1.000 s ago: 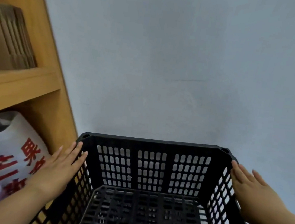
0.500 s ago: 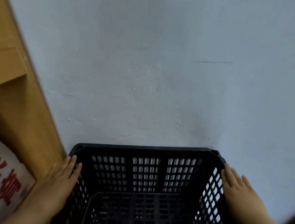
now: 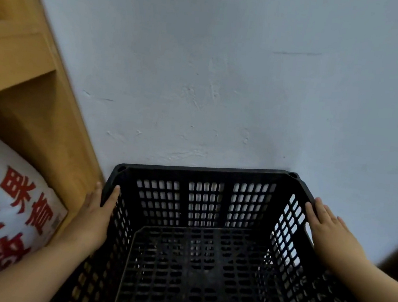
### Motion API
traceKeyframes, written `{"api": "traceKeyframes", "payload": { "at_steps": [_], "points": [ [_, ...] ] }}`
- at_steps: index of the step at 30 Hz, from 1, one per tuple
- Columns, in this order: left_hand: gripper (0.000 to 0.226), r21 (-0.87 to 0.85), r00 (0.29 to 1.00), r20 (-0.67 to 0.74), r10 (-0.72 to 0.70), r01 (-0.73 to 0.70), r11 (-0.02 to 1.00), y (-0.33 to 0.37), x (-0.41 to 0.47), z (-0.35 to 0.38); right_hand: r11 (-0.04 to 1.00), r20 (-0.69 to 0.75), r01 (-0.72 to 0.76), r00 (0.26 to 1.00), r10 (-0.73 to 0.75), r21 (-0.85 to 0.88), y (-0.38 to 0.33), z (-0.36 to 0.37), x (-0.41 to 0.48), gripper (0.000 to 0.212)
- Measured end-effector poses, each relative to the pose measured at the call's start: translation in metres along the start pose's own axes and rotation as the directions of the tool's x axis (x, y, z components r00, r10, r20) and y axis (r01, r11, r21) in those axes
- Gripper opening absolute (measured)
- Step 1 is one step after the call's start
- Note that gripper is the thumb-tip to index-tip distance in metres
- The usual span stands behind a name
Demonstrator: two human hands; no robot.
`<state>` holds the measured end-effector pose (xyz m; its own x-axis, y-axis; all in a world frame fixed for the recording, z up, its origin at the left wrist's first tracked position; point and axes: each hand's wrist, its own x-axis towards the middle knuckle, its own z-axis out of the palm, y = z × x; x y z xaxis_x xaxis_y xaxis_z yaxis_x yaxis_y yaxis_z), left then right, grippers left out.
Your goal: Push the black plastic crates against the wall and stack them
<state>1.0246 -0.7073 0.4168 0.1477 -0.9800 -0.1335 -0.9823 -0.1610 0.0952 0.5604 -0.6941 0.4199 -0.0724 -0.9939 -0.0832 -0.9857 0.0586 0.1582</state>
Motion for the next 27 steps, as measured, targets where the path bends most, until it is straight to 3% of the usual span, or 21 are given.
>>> {"api": "traceKeyframes", "payload": {
  "at_steps": [10,27],
  "points": [
    [0.106,-0.071,0.999,0.010,-0.030,0.031,0.997,0.004,-0.008,0.004,0.998,-0.001,0.003,1.000,-0.003,0.055,0.003,-0.002,0.006,0.076],
    [0.101,-0.014,1.000,-0.008,0.019,-0.019,1.000,-0.002,0.002,0.007,0.991,-0.010,-0.038,0.999,0.040,0.126,0.001,0.010,0.007,0.076]
  ]
}}
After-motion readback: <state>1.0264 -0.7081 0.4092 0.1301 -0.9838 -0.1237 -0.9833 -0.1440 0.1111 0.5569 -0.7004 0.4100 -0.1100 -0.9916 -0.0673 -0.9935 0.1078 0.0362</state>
